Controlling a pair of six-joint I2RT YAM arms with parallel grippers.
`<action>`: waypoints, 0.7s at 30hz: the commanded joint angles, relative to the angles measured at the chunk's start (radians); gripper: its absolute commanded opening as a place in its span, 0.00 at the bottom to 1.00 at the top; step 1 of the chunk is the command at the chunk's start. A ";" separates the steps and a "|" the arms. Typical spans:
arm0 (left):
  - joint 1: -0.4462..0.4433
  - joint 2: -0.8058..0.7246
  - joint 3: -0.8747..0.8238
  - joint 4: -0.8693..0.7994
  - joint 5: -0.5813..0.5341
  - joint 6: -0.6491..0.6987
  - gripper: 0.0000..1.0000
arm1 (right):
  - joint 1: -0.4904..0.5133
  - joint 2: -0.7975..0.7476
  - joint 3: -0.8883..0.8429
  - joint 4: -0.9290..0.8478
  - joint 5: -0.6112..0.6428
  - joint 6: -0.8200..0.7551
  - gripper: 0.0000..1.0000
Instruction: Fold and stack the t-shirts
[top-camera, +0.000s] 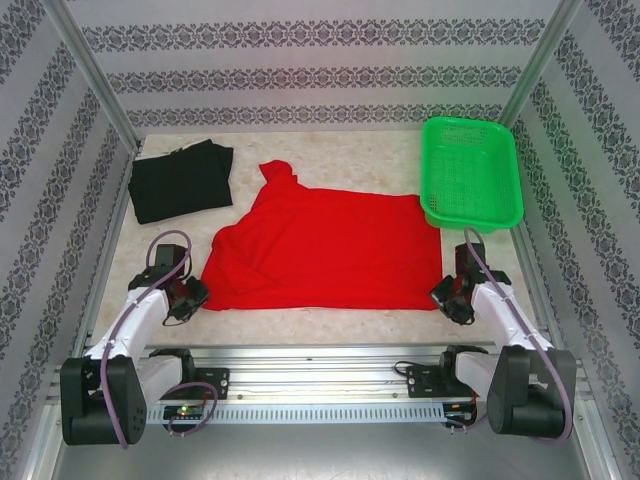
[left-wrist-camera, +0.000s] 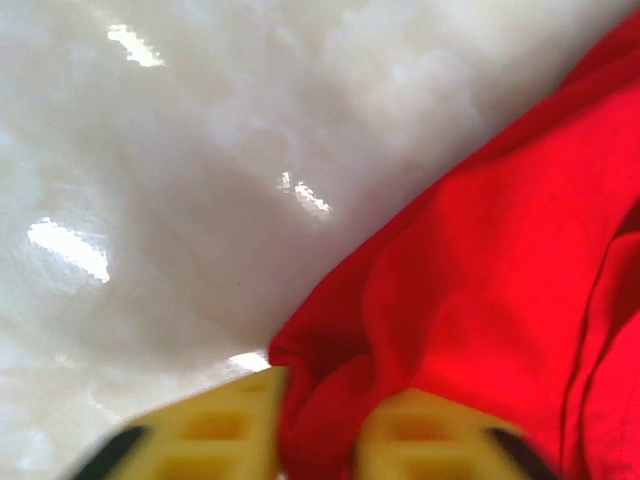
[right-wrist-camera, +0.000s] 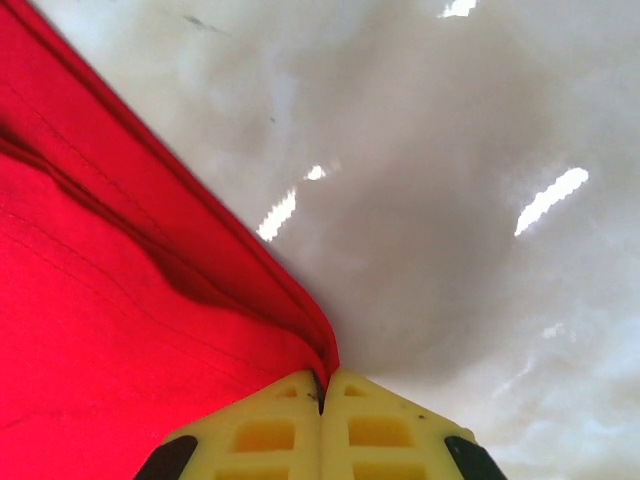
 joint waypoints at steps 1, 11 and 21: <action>0.016 -0.004 0.017 -0.041 -0.014 -0.021 0.48 | -0.007 -0.008 -0.013 -0.062 0.042 0.021 0.05; -0.042 -0.012 0.371 -0.241 -0.079 0.158 0.73 | -0.002 -0.084 0.113 -0.173 -0.013 -0.033 0.54; -0.268 0.151 0.374 -0.283 0.150 0.113 0.71 | 0.035 -0.005 0.260 -0.139 -0.121 -0.233 0.82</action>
